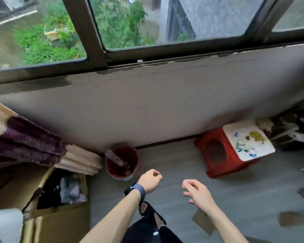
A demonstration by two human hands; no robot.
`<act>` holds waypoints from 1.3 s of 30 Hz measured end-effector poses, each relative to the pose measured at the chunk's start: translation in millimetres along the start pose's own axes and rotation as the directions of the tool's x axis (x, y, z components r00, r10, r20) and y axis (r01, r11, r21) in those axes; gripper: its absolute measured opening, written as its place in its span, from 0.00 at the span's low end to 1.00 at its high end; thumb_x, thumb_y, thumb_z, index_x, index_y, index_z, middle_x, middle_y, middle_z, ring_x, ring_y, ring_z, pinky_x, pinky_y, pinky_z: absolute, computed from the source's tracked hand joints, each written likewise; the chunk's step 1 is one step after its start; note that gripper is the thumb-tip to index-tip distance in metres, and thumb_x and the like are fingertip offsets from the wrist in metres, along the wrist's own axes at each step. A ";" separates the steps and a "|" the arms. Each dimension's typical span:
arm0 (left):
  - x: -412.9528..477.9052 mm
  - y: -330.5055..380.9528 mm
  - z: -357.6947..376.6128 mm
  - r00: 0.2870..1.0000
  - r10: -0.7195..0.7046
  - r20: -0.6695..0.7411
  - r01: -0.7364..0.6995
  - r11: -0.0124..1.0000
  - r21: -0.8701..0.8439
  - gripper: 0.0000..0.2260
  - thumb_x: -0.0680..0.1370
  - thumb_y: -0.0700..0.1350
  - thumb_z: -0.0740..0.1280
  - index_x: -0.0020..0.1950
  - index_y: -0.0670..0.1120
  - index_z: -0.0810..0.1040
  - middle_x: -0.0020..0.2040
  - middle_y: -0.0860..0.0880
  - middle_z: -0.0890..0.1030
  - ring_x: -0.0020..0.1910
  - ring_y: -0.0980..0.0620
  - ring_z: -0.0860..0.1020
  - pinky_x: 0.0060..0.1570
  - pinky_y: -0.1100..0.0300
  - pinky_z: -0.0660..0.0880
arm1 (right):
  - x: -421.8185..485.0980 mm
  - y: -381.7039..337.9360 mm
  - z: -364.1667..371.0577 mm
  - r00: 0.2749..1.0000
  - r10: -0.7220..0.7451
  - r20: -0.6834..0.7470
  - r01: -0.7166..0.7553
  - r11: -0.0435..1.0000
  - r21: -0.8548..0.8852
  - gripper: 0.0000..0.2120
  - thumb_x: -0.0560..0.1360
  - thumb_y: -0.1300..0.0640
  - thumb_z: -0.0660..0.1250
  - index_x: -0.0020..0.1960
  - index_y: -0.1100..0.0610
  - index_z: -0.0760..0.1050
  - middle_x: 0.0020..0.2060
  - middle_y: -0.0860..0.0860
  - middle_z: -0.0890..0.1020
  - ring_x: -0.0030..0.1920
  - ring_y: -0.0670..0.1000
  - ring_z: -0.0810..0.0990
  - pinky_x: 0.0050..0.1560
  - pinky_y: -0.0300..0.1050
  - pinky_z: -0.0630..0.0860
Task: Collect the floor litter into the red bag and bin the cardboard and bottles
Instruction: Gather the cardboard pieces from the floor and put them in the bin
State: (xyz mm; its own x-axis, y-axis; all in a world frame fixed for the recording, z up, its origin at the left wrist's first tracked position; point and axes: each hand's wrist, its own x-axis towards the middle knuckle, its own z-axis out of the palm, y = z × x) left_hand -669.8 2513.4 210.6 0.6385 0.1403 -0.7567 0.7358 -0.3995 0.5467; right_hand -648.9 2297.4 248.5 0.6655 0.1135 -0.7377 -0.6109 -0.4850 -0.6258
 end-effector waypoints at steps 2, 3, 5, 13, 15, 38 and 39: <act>-7.1 27.5 33.7 0.998 0.041 0.039 -0.044 0.994 0.098 0.11 0.78 0.52 0.62 0.58 0.52 0.78 0.59 0.51 0.81 0.57 0.46 0.80 0.60 0.55 0.75 | -15.0 22.9 -25.5 0.998 -0.004 -0.055 0.009 0.997 0.081 0.07 0.79 0.48 0.67 0.53 0.49 0.80 0.51 0.47 0.84 0.48 0.47 0.85 0.42 0.41 0.75; -9.5 36.3 50.0 0.997 0.061 0.050 -0.067 0.989 0.135 0.12 0.79 0.52 0.62 0.59 0.51 0.78 0.59 0.50 0.81 0.57 0.46 0.80 0.60 0.55 0.75 | -22.4 33.8 -36.5 0.998 0.001 -0.069 0.008 0.993 0.122 0.07 0.79 0.49 0.67 0.53 0.50 0.79 0.51 0.47 0.84 0.49 0.47 0.85 0.42 0.41 0.75; -14.6 51.7 85.5 0.993 0.093 0.079 -0.107 0.972 0.209 0.13 0.79 0.51 0.62 0.61 0.50 0.78 0.60 0.50 0.81 0.58 0.46 0.80 0.60 0.57 0.75 | -37.3 60.3 -57.6 0.994 -0.002 -0.110 0.022 0.984 0.176 0.06 0.79 0.49 0.67 0.53 0.49 0.79 0.50 0.47 0.84 0.49 0.47 0.84 0.42 0.42 0.75; -70.0 89.8 282.1 0.952 0.130 0.279 -0.253 0.845 0.471 0.14 0.78 0.50 0.63 0.63 0.51 0.76 0.59 0.51 0.82 0.60 0.49 0.78 0.60 0.60 0.72 | -113.3 234.9 -155.6 0.945 0.072 -0.319 0.048 0.934 0.353 0.03 0.78 0.51 0.69 0.49 0.44 0.81 0.46 0.44 0.85 0.50 0.48 0.84 0.45 0.41 0.74; -75.9 89.9 304.7 0.943 0.125 0.309 -0.268 0.836 0.479 0.14 0.79 0.49 0.64 0.63 0.51 0.77 0.59 0.51 0.82 0.60 0.49 0.78 0.59 0.61 0.72 | -121.8 261.3 -163.4 0.938 0.092 -0.335 0.040 0.929 0.368 0.02 0.77 0.48 0.69 0.48 0.42 0.81 0.46 0.43 0.85 0.50 0.46 0.84 0.47 0.43 0.76; 133.1 57.6 584.3 0.901 -0.143 0.409 -0.348 0.326 0.879 0.23 0.78 0.56 0.64 0.72 0.52 0.68 0.67 0.48 0.73 0.63 0.46 0.75 0.56 0.56 0.74 | 10.1 590.4 -313.9 0.753 0.606 -0.254 -0.474 0.769 0.430 0.18 0.76 0.49 0.70 0.64 0.51 0.73 0.47 0.43 0.80 0.51 0.49 0.79 0.49 0.40 0.72; 151.1 50.0 593.3 0.900 -0.135 0.415 -0.369 0.273 0.889 0.24 0.78 0.56 0.64 0.73 0.53 0.67 0.68 0.48 0.71 0.64 0.46 0.73 0.58 0.55 0.74 | 27.1 609.5 -317.1 0.756 0.609 -0.239 -0.496 0.772 0.398 0.19 0.76 0.51 0.70 0.65 0.53 0.73 0.45 0.42 0.79 0.48 0.48 0.79 0.45 0.35 0.71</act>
State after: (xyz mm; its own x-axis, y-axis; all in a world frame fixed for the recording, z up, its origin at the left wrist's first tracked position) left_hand -670.4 1977.1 -89.0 0.3817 -0.1956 -0.9033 -0.2353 -0.9657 0.1096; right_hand -867.2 1729.9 -72.5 0.2337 -0.4164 -0.8786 -0.9722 -0.0851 -0.2183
